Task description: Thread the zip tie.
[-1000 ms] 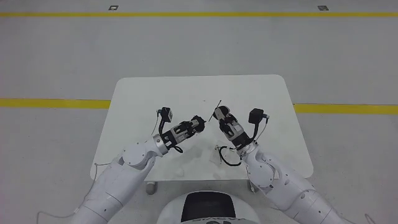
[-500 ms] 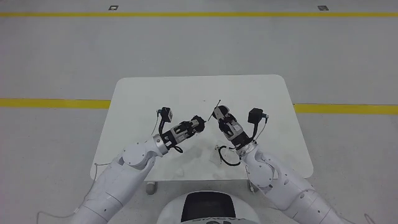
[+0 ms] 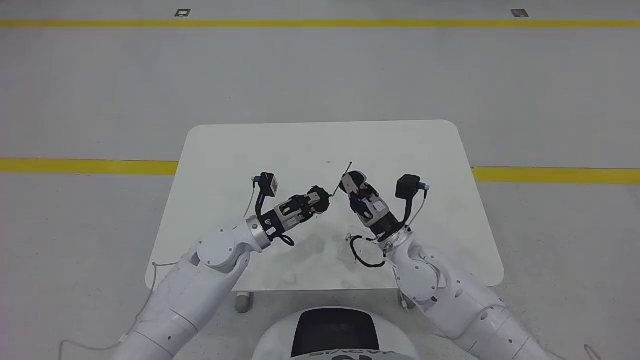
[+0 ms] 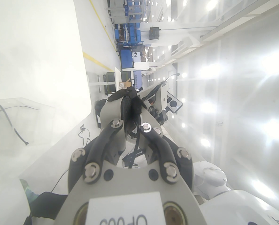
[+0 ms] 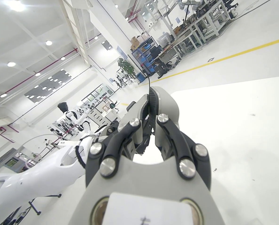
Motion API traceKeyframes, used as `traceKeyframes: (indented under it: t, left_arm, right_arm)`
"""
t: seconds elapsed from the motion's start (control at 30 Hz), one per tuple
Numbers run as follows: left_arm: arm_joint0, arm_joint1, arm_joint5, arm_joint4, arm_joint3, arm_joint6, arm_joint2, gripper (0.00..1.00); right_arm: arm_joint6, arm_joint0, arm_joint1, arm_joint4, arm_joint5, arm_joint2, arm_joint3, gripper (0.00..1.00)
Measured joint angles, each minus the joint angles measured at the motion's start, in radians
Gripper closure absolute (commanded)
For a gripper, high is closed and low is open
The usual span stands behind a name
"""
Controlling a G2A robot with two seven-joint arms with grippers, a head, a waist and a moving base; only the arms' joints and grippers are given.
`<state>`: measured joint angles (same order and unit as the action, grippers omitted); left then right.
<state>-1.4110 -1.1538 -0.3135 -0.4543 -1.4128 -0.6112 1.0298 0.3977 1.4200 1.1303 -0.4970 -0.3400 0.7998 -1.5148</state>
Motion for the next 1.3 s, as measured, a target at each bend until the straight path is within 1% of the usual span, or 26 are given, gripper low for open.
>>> traceKeyframes:
  t: [0.47, 1.1, 1.3]
  left_arm:
    - [0.000, 0.000, 0.000, 0.000, 0.000, 0.000, 0.000, 1.00]
    - [0.000, 0.000, 0.000, 0.000, 0.000, 0.000, 0.000, 1.00]
    - [0.000, 0.000, 0.000, 0.000, 0.000, 0.000, 0.000, 1.00]
  right_arm:
    - [0.024, -0.010, 0.018, -0.023, 0.000, -0.003, 0.028, 1.00]
    - [0.015, -0.003, 0.027, -0.033, 0.000, 0.008, 0.033, 1.00]
    - [0.023, 0.001, 0.029, -0.041, 0.000, 0.009, 0.025, 1.00]
